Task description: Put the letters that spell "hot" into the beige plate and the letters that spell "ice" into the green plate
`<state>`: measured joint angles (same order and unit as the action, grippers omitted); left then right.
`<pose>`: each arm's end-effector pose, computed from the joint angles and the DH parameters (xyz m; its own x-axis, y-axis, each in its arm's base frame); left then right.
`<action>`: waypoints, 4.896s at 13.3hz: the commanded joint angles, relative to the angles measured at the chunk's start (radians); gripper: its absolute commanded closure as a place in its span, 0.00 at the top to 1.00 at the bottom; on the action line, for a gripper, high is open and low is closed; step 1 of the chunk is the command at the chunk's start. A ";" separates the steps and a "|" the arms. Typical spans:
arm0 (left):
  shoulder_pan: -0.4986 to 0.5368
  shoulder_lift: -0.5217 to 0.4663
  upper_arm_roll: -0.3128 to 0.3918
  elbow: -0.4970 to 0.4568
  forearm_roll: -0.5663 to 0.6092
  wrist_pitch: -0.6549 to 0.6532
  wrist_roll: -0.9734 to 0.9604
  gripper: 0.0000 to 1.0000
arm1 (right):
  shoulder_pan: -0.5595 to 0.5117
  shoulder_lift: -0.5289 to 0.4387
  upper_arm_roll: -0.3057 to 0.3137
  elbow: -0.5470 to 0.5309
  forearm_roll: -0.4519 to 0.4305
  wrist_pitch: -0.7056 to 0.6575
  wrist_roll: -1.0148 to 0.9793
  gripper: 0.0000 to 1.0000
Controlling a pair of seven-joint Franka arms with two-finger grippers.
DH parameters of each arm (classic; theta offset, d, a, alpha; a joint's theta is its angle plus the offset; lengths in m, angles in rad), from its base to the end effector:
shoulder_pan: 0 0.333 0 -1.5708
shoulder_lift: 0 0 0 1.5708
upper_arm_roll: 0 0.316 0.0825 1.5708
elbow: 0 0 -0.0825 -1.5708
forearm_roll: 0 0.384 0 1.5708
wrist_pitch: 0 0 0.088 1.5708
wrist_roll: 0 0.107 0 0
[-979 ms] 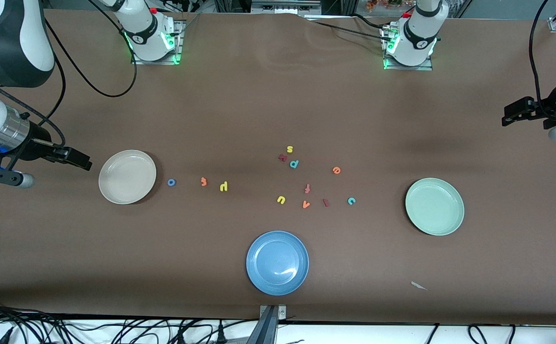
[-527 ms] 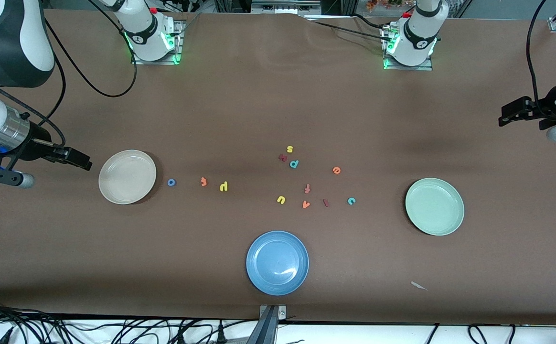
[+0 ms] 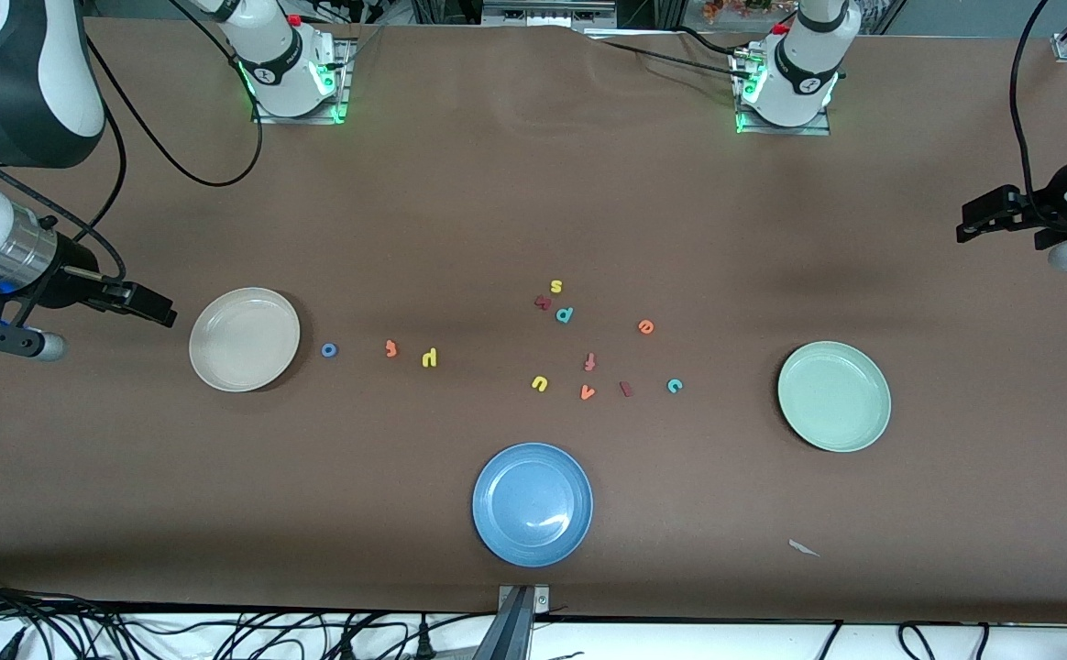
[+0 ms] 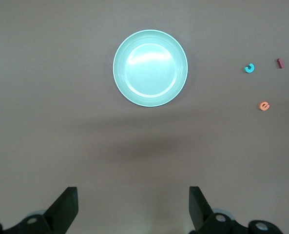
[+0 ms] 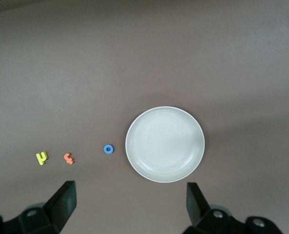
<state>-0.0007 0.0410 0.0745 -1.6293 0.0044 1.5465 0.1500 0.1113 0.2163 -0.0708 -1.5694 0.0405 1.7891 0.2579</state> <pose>0.5583 0.0410 0.5723 0.9895 -0.0763 -0.1231 -0.0755 -0.9971 0.0111 0.6286 0.0328 0.5163 0.9749 -0.2225 -0.0025 -0.2225 -0.9746 -0.0246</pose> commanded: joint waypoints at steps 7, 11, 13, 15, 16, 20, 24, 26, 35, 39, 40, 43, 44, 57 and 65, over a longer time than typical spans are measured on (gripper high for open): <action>0.005 -0.012 -0.002 -0.004 -0.024 0.004 0.023 1.00 | 0.002 -0.009 0.002 -0.011 -0.011 0.001 0.012 1.00; 0.005 -0.013 -0.002 -0.004 -0.024 0.004 0.023 1.00 | 0.004 -0.009 0.003 -0.011 -0.011 0.001 0.012 1.00; 0.005 -0.013 -0.002 -0.004 -0.024 0.004 0.023 1.00 | 0.002 -0.009 0.002 -0.009 -0.011 0.001 0.012 1.00; 0.005 -0.013 -0.002 -0.004 -0.024 0.004 0.023 1.00 | 0.002 -0.009 0.002 -0.009 -0.011 0.001 0.012 1.00; 0.005 -0.013 -0.004 -0.004 -0.024 0.004 0.023 1.00 | 0.002 -0.011 0.002 -0.009 -0.011 0.001 0.012 1.00; 0.005 -0.013 -0.002 -0.006 -0.024 0.004 0.023 1.00 | 0.002 -0.009 0.002 -0.011 -0.011 0.001 0.012 1.00; 0.005 -0.013 -0.002 -0.006 -0.024 0.004 0.023 1.00 | 0.004 -0.009 0.002 -0.009 -0.011 0.001 0.012 1.00; 0.005 -0.013 -0.004 -0.007 -0.024 0.004 0.023 1.00 | 0.002 -0.011 0.002 -0.011 -0.010 0.001 0.012 1.00; 0.005 -0.012 -0.004 -0.006 -0.024 0.004 0.023 1.00 | 0.002 -0.009 0.003 -0.009 -0.010 0.003 0.012 1.00; 0.004 -0.013 -0.004 -0.006 -0.024 0.004 0.023 1.00 | 0.002 -0.009 0.003 -0.011 -0.010 0.003 0.011 1.00; 0.002 -0.013 -0.004 -0.006 -0.024 0.004 0.023 1.00 | 0.002 -0.009 0.002 -0.011 -0.011 0.003 0.011 1.00; -0.002 -0.012 -0.004 -0.006 -0.024 0.004 0.025 1.00 | 0.002 -0.009 0.002 -0.009 -0.013 0.003 0.011 1.00; -0.005 -0.012 -0.005 -0.007 -0.024 0.003 0.026 1.00 | 0.002 -0.005 0.002 -0.011 -0.011 0.001 0.011 1.00; -0.005 0.050 -0.245 -0.030 -0.027 0.043 -0.246 1.00 | 0.192 0.118 0.003 -0.167 -0.014 0.216 0.104 0.99; -0.005 0.143 -0.415 -0.158 -0.029 0.291 -0.516 1.00 | 0.200 0.126 0.025 -0.339 -0.016 0.417 0.087 0.99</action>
<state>-0.0143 0.1519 -0.3079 -1.7768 0.0026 1.7899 -0.3083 0.3088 0.3605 -0.0566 -1.8542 0.0403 2.1574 0.3498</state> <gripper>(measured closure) 0.000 0.004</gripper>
